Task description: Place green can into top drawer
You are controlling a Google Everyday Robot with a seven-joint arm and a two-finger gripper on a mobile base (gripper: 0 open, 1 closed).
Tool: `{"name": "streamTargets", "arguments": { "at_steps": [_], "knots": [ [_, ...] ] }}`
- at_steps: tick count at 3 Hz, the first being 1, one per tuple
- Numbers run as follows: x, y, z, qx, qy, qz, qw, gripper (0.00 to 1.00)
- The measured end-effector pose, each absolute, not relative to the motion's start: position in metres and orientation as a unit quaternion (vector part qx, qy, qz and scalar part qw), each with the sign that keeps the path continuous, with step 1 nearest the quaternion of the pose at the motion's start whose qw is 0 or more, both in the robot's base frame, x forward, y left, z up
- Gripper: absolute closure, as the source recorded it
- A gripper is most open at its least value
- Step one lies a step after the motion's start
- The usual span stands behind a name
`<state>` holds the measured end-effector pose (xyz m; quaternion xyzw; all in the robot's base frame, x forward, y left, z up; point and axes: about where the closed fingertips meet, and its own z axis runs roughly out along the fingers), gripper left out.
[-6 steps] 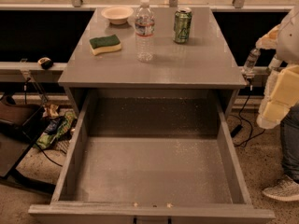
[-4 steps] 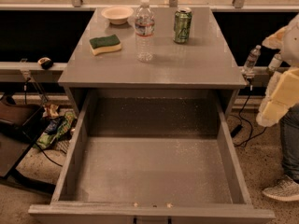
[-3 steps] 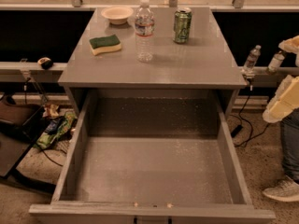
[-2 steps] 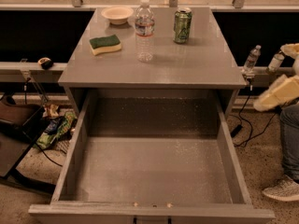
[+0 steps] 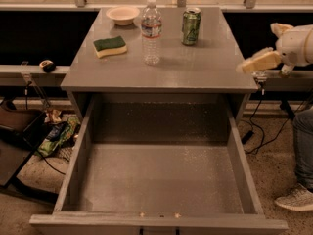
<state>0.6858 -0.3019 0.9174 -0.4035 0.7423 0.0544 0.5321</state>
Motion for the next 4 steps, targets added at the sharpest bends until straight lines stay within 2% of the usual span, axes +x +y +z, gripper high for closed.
{"name": "streamTargets", "arguments": {
  "at_steps": [1,3,4],
  "knots": [
    [0.741,-0.292,0.926,-0.385,0.708,0.085,0.586,0.00],
    [0.747,-0.302,0.943,-0.378,0.701,0.076,0.600,0.00],
    [0.777,-0.288,0.951,-0.360,0.695,0.088,0.616,0.00]
  ]
}}
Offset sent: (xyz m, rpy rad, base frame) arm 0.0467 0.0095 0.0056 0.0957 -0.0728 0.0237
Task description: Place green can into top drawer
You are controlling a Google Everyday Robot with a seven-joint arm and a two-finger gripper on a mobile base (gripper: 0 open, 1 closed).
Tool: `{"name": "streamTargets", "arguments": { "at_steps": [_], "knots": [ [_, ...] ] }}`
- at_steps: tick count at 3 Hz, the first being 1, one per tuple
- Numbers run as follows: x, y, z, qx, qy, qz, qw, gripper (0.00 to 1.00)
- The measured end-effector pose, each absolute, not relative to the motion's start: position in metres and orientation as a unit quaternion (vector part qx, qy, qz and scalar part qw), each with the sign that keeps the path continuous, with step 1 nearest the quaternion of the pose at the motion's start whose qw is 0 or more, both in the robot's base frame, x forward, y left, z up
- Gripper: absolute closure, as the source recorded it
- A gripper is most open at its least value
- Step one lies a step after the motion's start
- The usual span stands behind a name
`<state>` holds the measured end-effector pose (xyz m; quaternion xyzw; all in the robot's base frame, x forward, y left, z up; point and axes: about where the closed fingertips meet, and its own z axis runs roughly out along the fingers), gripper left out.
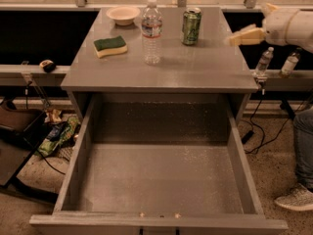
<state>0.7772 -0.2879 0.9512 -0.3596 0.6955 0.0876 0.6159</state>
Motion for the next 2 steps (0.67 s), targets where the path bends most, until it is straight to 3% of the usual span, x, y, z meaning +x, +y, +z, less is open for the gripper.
{"name": "streamTargets", "arguments": {
  "at_steps": [2],
  "knots": [
    [0.868,-0.216,0.945,-0.298,0.670,0.159,0.661,0.00]
  ]
}}
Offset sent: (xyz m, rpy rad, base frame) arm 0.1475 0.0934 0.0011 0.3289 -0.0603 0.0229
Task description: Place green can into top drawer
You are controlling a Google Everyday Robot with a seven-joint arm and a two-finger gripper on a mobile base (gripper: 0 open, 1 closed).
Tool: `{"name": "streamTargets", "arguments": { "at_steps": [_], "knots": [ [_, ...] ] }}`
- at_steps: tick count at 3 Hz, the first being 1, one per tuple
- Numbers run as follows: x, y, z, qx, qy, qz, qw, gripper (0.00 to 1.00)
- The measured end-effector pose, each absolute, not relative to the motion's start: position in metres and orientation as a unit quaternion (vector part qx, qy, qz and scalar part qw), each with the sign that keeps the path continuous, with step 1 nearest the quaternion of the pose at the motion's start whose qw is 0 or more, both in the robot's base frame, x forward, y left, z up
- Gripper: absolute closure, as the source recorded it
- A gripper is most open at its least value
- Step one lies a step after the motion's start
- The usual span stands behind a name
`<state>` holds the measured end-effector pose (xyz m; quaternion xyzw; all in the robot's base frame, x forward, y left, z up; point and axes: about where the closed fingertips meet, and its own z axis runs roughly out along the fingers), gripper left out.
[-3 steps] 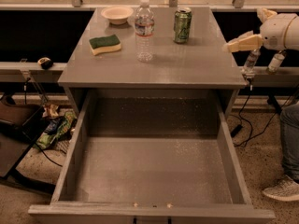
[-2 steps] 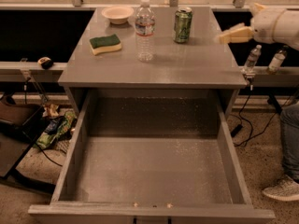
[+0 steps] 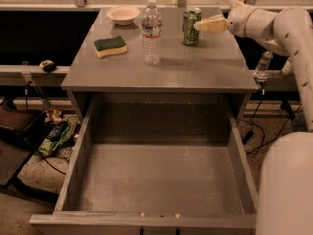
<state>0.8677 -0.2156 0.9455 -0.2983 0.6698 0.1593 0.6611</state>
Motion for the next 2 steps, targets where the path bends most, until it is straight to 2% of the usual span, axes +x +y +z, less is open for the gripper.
{"name": "streamTargets", "arguments": {
  "at_steps": [1,2],
  "knots": [
    [0.892,-0.179,0.928,-0.270,0.665,0.219,0.661,0.00],
    [0.901,-0.159,0.913,-0.259,0.670,0.248,0.650,0.00]
  ]
}}
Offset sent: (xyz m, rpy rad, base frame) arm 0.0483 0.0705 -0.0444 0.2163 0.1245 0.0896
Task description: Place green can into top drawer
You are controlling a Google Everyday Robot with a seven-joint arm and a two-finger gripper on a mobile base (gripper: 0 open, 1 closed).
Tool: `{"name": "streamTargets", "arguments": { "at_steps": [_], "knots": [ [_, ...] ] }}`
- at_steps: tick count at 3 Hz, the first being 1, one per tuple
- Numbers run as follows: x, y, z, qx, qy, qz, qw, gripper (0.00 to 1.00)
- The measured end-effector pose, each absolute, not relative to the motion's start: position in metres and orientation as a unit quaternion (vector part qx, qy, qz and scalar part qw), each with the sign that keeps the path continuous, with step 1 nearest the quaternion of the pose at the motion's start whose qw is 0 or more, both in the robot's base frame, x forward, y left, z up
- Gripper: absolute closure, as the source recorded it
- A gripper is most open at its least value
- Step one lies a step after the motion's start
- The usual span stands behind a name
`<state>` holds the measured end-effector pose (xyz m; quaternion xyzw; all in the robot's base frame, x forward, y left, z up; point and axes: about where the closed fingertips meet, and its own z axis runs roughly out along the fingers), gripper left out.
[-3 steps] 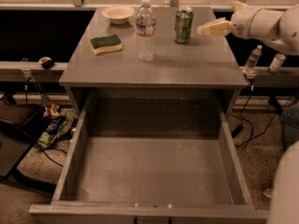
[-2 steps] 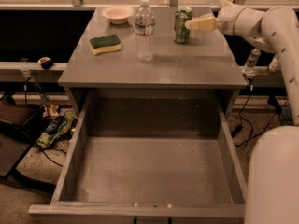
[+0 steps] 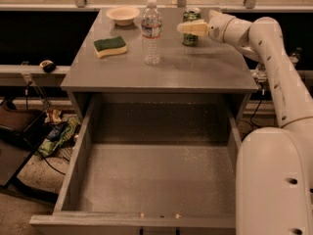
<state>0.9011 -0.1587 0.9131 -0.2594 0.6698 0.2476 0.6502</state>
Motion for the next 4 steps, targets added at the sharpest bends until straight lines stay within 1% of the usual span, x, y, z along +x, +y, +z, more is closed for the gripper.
{"name": "streamTargets", "arguments": {
  "at_steps": [1,4],
  "knots": [
    [0.9128,-0.1400,0.8935,-0.261,0.681,0.253,0.636,0.19],
    [0.9131,-0.1393,0.8930,-0.261,0.681,0.253,0.636,0.89]
  ]
}}
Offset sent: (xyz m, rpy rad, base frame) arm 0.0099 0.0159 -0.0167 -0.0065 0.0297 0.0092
